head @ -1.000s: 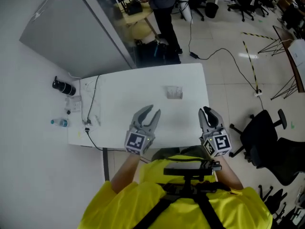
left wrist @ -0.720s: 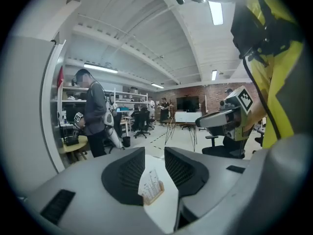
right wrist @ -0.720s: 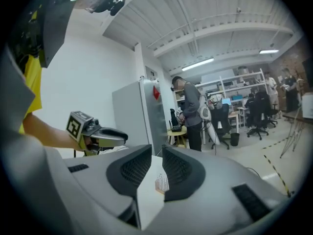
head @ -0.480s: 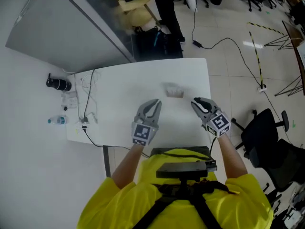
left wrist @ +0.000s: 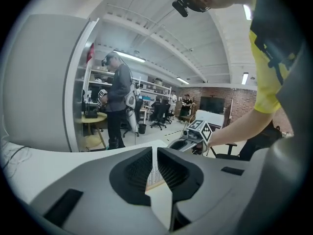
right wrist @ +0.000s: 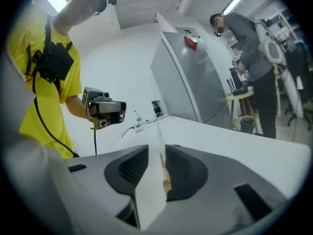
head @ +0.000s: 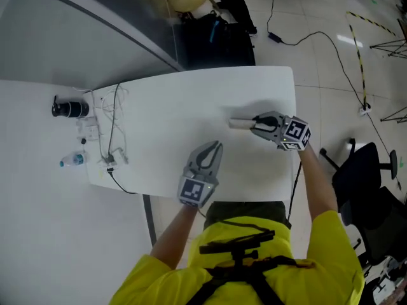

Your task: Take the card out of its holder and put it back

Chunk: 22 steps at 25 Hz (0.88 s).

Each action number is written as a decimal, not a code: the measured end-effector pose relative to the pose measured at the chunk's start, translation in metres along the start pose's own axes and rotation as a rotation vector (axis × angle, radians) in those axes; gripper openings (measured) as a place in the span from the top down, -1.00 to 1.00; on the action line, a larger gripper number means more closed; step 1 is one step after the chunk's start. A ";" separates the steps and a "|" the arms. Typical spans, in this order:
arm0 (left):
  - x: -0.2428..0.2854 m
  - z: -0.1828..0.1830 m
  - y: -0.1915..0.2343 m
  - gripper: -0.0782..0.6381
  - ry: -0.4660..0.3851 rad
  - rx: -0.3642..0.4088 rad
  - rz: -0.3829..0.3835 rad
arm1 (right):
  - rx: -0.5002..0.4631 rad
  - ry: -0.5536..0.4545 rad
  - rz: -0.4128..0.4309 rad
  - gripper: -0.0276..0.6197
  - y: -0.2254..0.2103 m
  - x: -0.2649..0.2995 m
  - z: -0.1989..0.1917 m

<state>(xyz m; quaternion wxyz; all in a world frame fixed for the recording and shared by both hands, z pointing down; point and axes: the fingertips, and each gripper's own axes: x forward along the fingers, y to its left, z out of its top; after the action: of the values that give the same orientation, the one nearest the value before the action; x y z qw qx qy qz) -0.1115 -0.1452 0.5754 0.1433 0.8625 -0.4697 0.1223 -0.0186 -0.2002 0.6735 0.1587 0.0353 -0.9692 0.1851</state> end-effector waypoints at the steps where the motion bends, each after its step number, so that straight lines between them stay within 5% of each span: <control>1: 0.001 -0.001 0.001 0.71 -0.004 -0.007 -0.003 | -0.001 -0.001 0.012 0.72 -0.002 0.003 -0.001; 12: -0.014 0.016 0.002 0.71 -0.056 -0.002 -0.033 | -0.070 -0.007 0.025 0.85 0.001 -0.002 0.019; 22: -0.041 0.047 -0.011 0.71 -0.062 -0.107 -0.032 | -0.181 -0.071 0.040 0.86 0.042 -0.055 0.169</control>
<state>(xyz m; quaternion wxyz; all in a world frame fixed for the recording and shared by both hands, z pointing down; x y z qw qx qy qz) -0.1199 -0.1246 0.5161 0.1766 0.8643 -0.4660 0.0678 -0.0213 -0.2234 0.4921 0.1232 0.0082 -0.9875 0.0983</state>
